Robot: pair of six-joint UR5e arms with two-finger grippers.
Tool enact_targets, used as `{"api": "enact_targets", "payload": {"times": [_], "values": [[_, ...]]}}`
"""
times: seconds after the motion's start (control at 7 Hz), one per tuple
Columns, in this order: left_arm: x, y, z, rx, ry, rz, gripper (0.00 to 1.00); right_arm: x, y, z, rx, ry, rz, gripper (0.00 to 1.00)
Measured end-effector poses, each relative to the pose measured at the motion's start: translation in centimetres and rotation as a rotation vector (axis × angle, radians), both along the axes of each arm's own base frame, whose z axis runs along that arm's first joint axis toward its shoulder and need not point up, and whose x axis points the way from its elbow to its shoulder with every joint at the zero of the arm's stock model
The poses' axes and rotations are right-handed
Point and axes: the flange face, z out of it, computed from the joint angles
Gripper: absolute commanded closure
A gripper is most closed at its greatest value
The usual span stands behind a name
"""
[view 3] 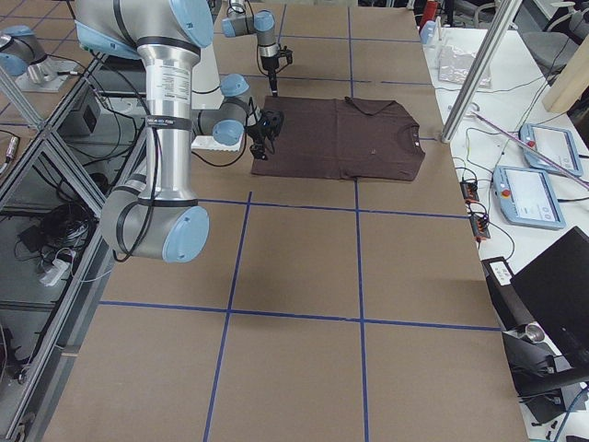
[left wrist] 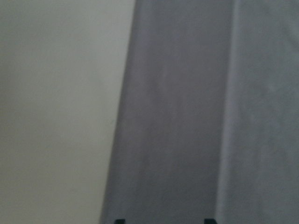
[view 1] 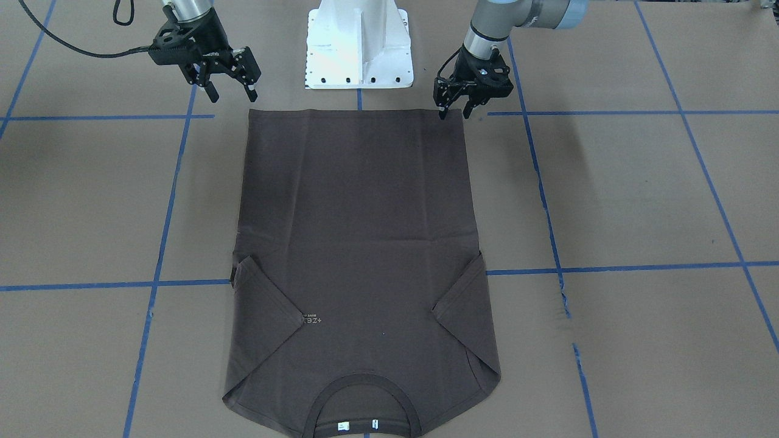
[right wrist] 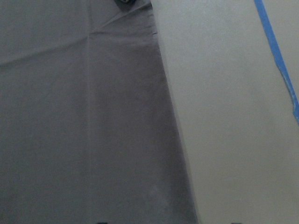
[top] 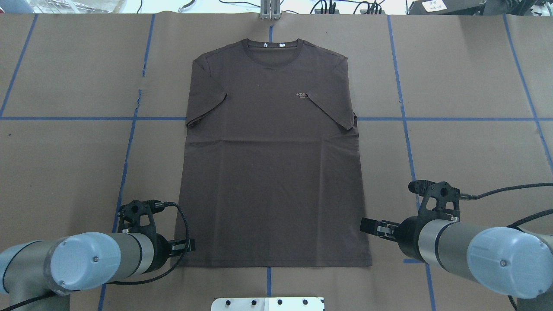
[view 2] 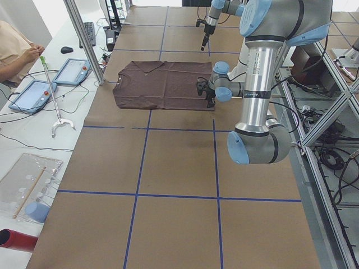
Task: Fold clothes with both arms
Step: 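Move both grippers down to the shirt hem nearest the robot, then align both grippers at the hem corners nearest the robot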
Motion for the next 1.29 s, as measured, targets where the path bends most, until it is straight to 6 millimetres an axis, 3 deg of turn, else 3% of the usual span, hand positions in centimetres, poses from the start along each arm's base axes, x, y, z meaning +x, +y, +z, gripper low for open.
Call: {"api": "enact_targets", "payload": {"times": [0.29,1.0,1.29], "values": [[0.4,1.0,1.1,-0.002,-0.023,0.007,0.39,0.1,0.0,-0.1,0.001,-0.001,0.001,0.08],[1.0,2.2,1.4,-0.002,-0.029,0.029,0.46,0.1,0.0,-0.1,0.001,-0.001,0.0,0.08],[1.1,2.4,1.4,-0.002,-0.029,0.032,0.66,0.1,0.0,-0.1,0.001,-0.001,0.0,0.08]]}}
